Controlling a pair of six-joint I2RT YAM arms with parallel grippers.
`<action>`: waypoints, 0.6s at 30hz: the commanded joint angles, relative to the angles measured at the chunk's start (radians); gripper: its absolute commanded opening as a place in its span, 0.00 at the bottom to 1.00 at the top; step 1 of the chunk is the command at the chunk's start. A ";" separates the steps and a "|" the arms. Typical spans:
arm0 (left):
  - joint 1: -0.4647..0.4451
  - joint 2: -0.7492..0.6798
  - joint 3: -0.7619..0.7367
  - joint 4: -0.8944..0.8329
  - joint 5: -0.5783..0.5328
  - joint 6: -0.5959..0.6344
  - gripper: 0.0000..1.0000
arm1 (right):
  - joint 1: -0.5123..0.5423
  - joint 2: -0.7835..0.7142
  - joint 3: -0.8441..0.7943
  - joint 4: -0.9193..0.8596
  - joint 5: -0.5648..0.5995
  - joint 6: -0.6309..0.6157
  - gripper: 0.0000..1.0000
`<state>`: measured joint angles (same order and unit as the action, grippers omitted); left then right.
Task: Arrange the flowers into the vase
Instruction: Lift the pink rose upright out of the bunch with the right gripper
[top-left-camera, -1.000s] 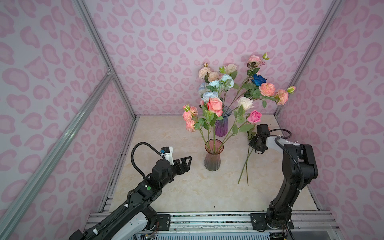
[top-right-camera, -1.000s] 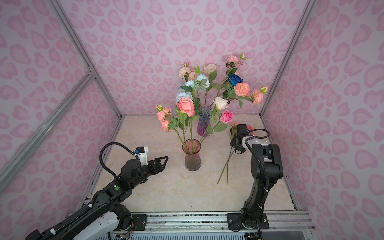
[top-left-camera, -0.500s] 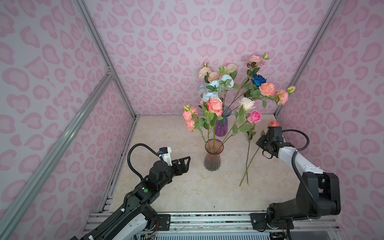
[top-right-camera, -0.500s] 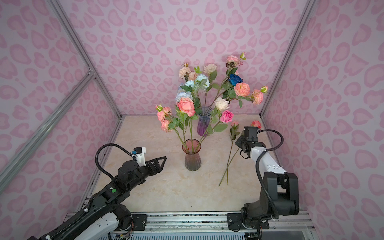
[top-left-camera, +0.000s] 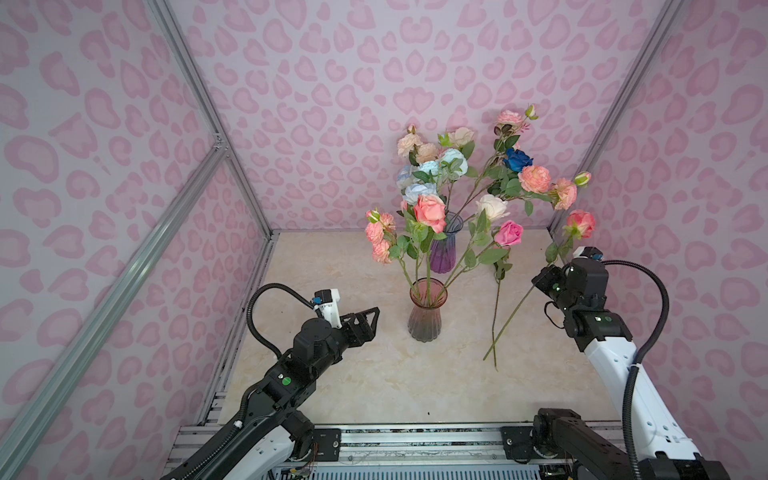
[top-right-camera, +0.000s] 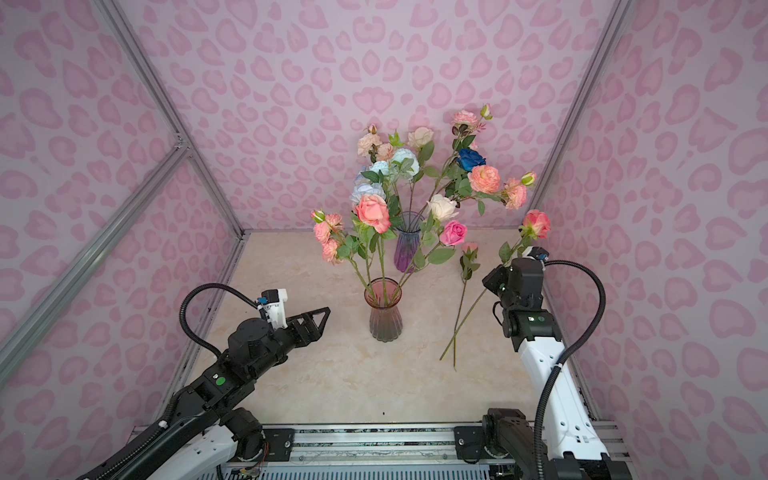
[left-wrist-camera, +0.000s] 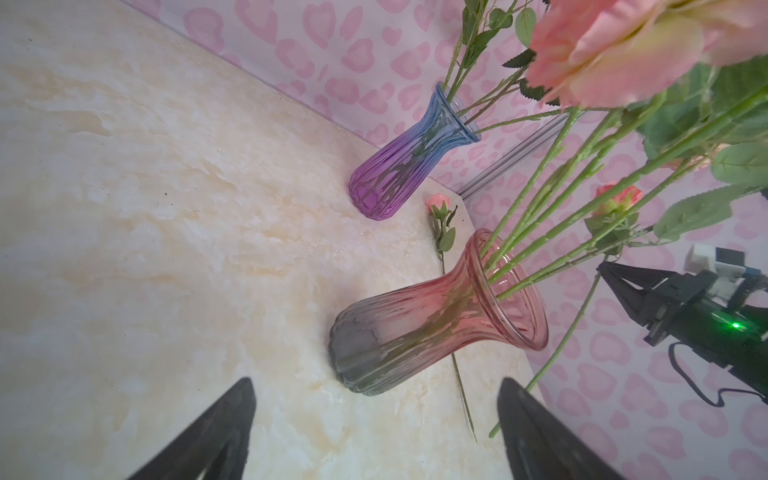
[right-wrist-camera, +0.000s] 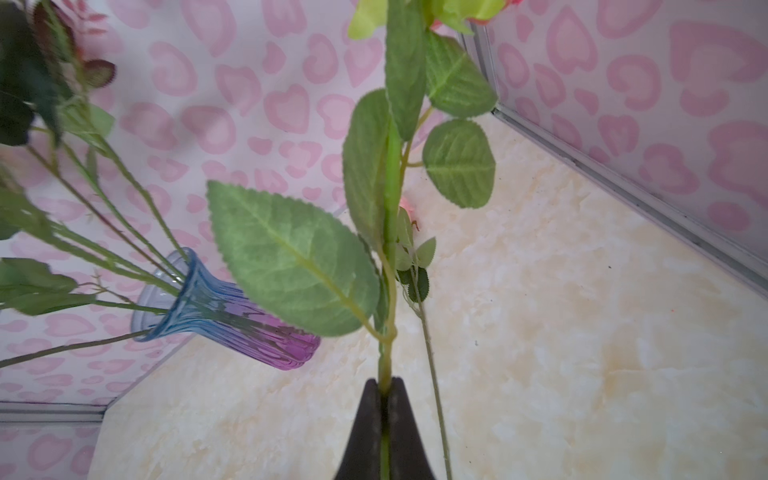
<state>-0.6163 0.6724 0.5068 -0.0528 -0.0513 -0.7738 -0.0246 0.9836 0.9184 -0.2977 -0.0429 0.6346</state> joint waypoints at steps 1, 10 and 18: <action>0.000 -0.011 0.019 -0.021 -0.020 0.013 0.92 | 0.037 -0.044 0.026 -0.020 -0.005 -0.037 0.00; 0.000 -0.092 0.088 -0.096 -0.094 0.053 0.92 | 0.303 -0.186 0.130 -0.021 0.176 -0.155 0.00; 0.000 -0.088 0.126 -0.105 -0.112 0.065 0.93 | 0.490 -0.282 0.102 0.062 0.354 -0.243 0.00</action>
<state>-0.6163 0.5804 0.6220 -0.1524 -0.1467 -0.7208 0.4431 0.7155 1.0325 -0.2813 0.2001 0.4397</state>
